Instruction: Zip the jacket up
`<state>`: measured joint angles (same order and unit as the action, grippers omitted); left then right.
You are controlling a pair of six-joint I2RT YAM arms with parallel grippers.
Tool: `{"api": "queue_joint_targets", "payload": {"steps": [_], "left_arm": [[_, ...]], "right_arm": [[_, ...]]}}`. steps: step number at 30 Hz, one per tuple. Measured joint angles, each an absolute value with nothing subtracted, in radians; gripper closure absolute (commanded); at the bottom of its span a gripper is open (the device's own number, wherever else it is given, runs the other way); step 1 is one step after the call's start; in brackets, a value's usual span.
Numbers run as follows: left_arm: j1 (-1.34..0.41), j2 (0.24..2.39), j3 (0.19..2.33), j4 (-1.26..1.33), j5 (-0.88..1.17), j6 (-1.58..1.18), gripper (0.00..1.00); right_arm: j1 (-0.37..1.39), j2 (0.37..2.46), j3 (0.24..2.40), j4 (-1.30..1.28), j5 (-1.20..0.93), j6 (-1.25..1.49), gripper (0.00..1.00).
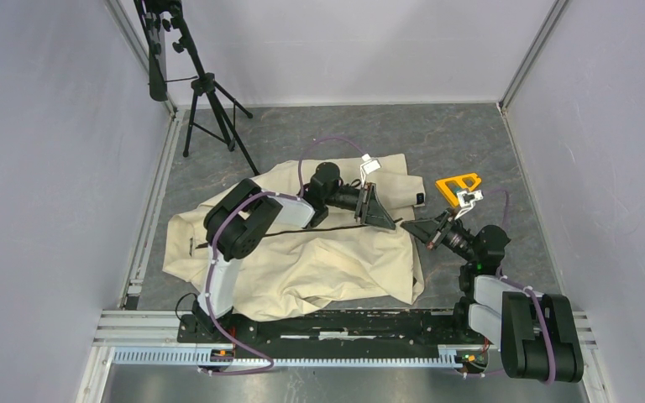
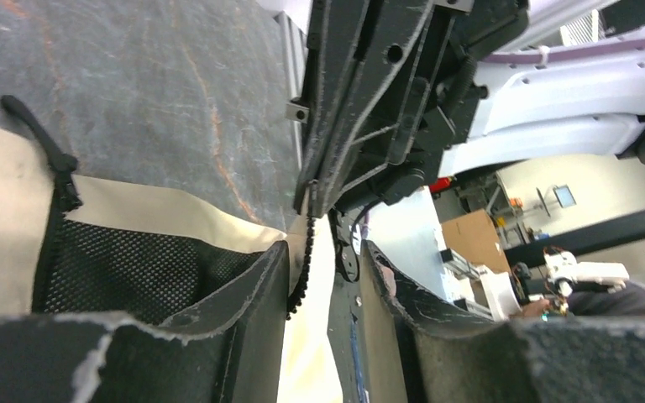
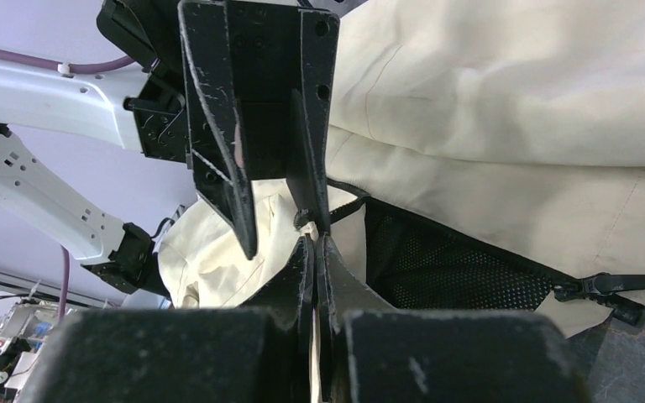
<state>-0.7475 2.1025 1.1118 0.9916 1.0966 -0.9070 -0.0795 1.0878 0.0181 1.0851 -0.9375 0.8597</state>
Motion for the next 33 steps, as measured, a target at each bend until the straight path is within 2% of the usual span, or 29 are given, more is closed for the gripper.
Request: {"api": "queue_joint_targets", "payload": {"steps": [9,14,15,16,18,21,25,27,33], "left_arm": [[-0.753,2.09,1.099,0.938,1.023,-0.877,0.67],[-0.758,2.09,1.095,0.953,1.016,-0.878,0.84],[-0.759,2.09,1.092,0.958,1.013,-0.878,0.94],[-0.76,2.09,1.089,0.962,1.01,-0.878,0.97],[-0.761,2.09,1.084,0.965,0.999,-0.878,0.98],[-0.764,2.089,1.082,0.934,0.986,-0.871,0.98],[-0.77,2.069,1.083,0.738,0.931,-0.775,0.98],[-0.772,2.055,1.084,0.613,0.886,-0.718,0.98],[-0.778,2.05,1.102,0.39,0.807,-0.62,0.98]], "right_arm": [[-0.08,1.087,0.018,1.091,-0.92,0.874,1.0],[-0.08,1.087,0.018,1.1,-0.915,0.882,1.0],[-0.08,1.087,0.018,1.102,-0.915,0.883,1.0],[-0.08,1.087,0.018,1.101,-0.915,0.883,1.0],[-0.08,1.079,0.018,1.088,-0.911,0.875,0.99],[-0.08,1.042,0.018,1.008,-0.898,0.823,0.69],[-0.081,0.965,0.023,0.733,-0.796,0.636,0.45],[-0.081,0.948,0.045,0.58,-0.712,0.541,0.41],[-0.096,1.068,0.155,0.401,-0.609,0.44,0.43]]}}
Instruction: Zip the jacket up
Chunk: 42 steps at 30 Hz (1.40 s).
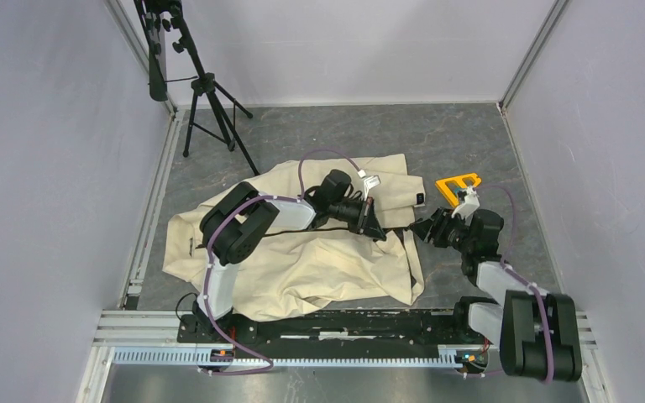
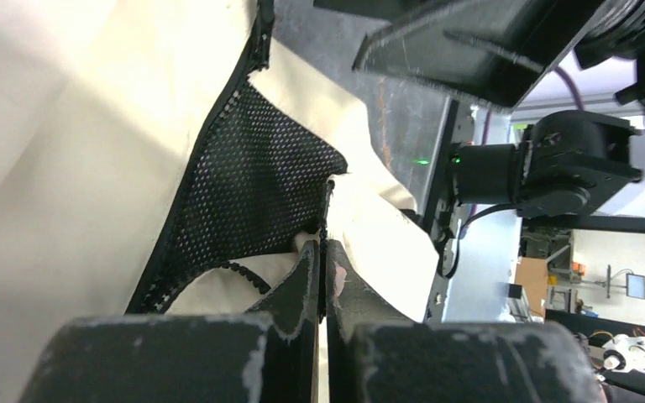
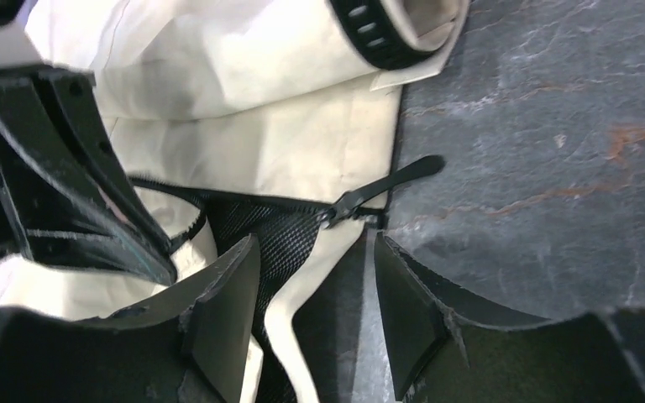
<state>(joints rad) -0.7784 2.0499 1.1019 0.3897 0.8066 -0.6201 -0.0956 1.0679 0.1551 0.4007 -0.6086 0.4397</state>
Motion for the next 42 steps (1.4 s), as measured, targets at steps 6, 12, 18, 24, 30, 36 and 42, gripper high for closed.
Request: {"api": "queue_joint_targets", "payload": {"steps": [6,12,18,24,30,36,42], "left_arm": [[-0.799,2.05,1.117,0.284,0.781,-0.564,0.98],[-0.807,2.05,1.137,0.255,0.778,-0.541,0.98],[-0.808,2.05,1.137,0.245,0.78,-0.527,0.98],[-0.809,2.05,1.137,0.245,0.785,-0.524,0.98],[-0.808,2.05,1.137,0.245,0.787,-0.524,0.98],[-0.811,2.05,1.149,0.224,0.771,-0.52,0.98],[-0.841,2.049,1.211,0.128,0.672,-0.463,0.98]], "right_arm": [[-0.119,1.231,0.191,0.438,-0.632,0.475,0.58],[-0.12,1.278,0.191,0.466,-0.637,0.493,0.56],[-0.126,1.324,0.197,0.518,-0.626,0.502,0.54],[-0.127,1.387,0.215,0.588,-0.619,0.521,0.57],[-0.127,1.454,0.216,0.681,-0.623,0.56,0.65],[-0.126,1.487,0.215,0.751,-0.608,0.612,0.91],[-0.126,1.485,0.174,0.867,-0.567,0.685,1.0]]}}
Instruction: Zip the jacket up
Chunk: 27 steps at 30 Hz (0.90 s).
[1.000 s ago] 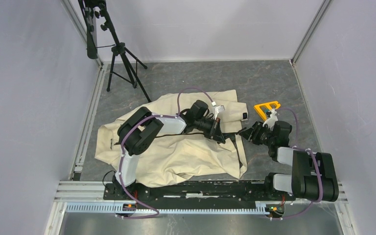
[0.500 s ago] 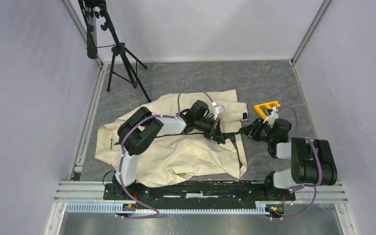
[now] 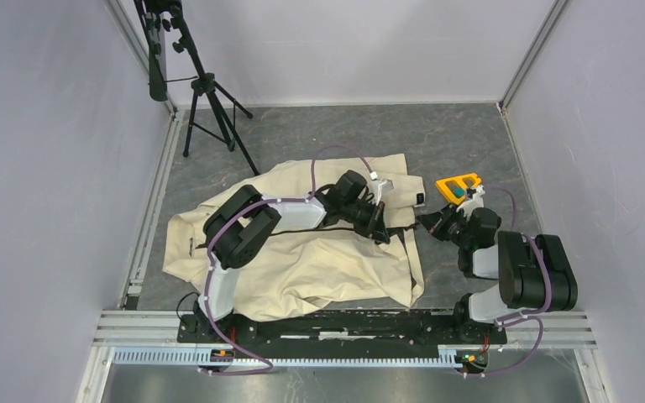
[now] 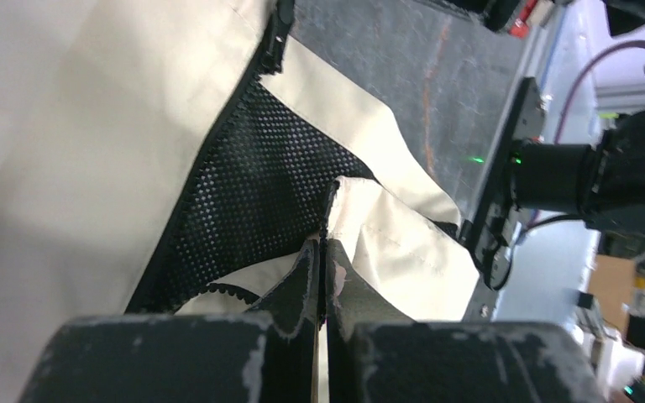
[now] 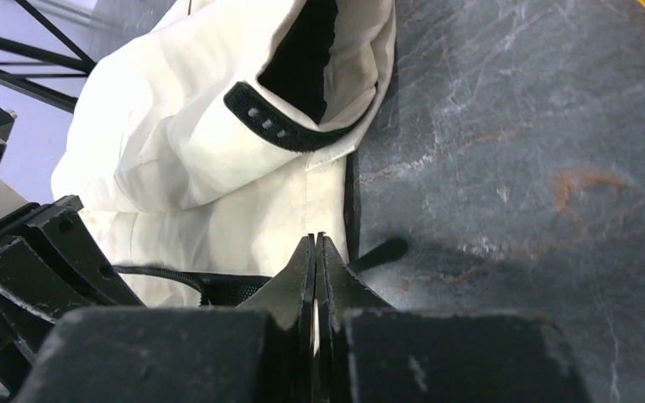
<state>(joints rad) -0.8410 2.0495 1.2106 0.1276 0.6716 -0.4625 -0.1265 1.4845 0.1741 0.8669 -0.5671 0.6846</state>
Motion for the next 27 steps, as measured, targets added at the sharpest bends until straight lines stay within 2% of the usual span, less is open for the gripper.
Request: {"api": "queue_joint_targets", "payload": {"steps": [6,7,12,14,16,19,22,27], "left_arm": [[-0.853,2.037,1.284,0.006,0.497,-0.408,0.98],[-0.852,2.043,1.321,-0.037,0.47,-0.398,0.98],[-0.842,2.104,1.48,-0.149,0.347,-0.365,0.98],[-0.838,2.123,1.494,-0.179,0.324,-0.358,0.98],[-0.837,2.146,1.495,-0.209,0.302,-0.354,0.98],[-0.833,2.156,1.497,-0.219,0.29,-0.352,0.98],[-0.833,2.156,1.497,-0.218,0.289,-0.352,0.98],[-0.833,2.156,1.497,-0.218,0.288,-0.352,0.98]], "right_arm": [[-0.127,1.422,0.093,0.935,-0.531,0.742,0.97],[-0.128,1.403,0.084,0.937,-0.526,0.744,0.9],[-0.128,1.321,0.113,0.841,-0.513,0.68,0.33],[-0.13,1.312,0.143,0.783,-0.514,0.64,0.24],[-0.13,1.311,0.148,0.755,-0.517,0.628,0.23],[-0.129,1.313,0.14,0.72,-0.516,0.653,0.28],[-0.117,1.314,0.138,0.698,-0.492,0.717,0.27],[0.012,1.279,0.245,0.476,-0.276,0.804,0.33]]}}
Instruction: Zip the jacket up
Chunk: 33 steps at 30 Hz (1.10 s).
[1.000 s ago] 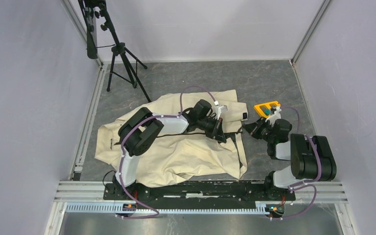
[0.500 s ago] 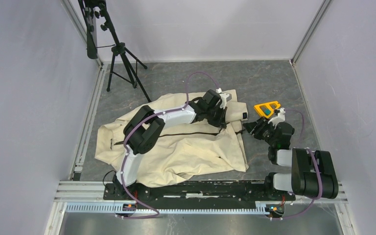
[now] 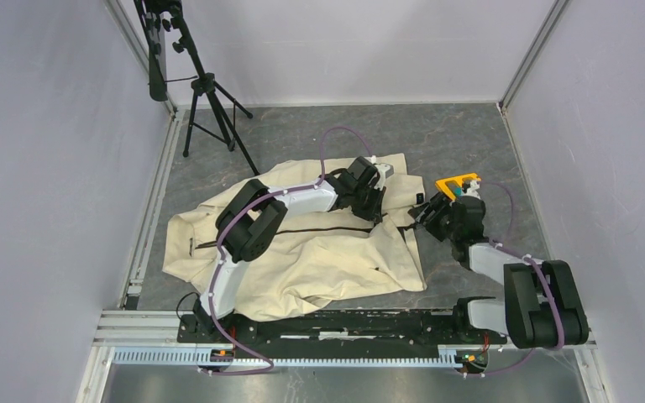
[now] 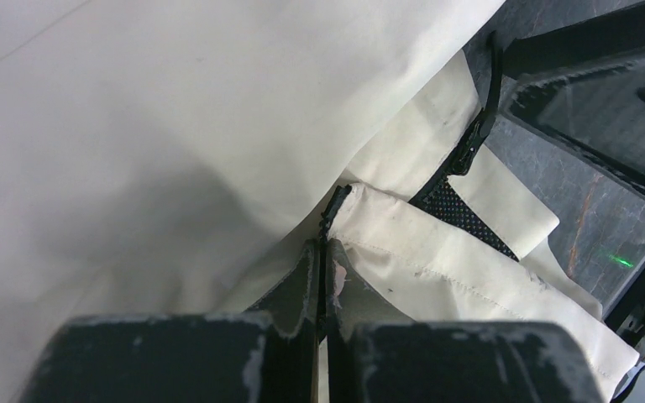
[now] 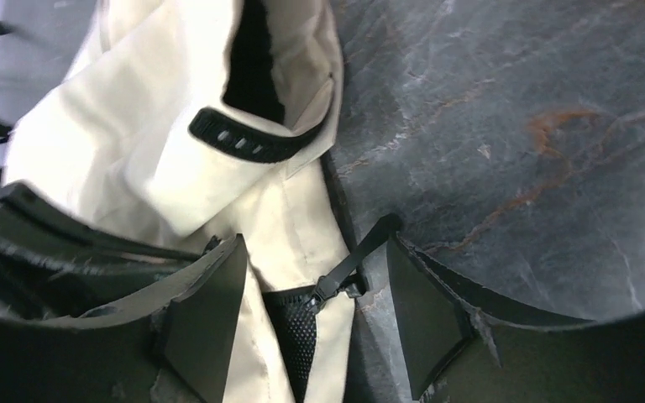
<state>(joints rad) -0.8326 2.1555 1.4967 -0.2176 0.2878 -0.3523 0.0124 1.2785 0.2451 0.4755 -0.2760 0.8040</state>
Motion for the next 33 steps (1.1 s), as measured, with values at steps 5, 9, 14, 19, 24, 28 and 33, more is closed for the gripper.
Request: {"api": "queue_joint_targets", "payload": {"steps": [5,9,14,19,24,28,33], "left_arm": [[-0.833,2.155,1.493,-0.211,0.287,-0.352,0.98],[-0.833,2.148,1.476,-0.191,0.286,-0.352,0.98],[-0.833,2.146,1.468,-0.179,0.281,-0.353,0.98],[-0.84,2.143,1.473,-0.19,0.239,-0.359,0.98],[-0.847,2.162,1.527,-0.247,0.179,-0.368,0.98],[-0.849,2.165,1.534,-0.255,0.13,-0.391,0.98],[-0.852,2.164,1.538,-0.256,0.075,-0.415,0.98]], "right_arm": [[0.144,1.25,0.377,0.176,0.002,0.876,0.38],[0.2,1.23,0.393,0.076,0.148,0.95,0.49],[0.229,1.31,0.484,-0.032,0.224,1.019,0.6],[0.252,1.341,0.52,-0.077,0.262,1.084,0.72],[0.26,1.337,0.525,-0.135,0.301,1.172,1.0],[0.263,1.299,0.527,-0.183,0.348,1.237,1.0],[0.27,1.176,0.445,-0.186,0.41,1.333,1.0]]}}
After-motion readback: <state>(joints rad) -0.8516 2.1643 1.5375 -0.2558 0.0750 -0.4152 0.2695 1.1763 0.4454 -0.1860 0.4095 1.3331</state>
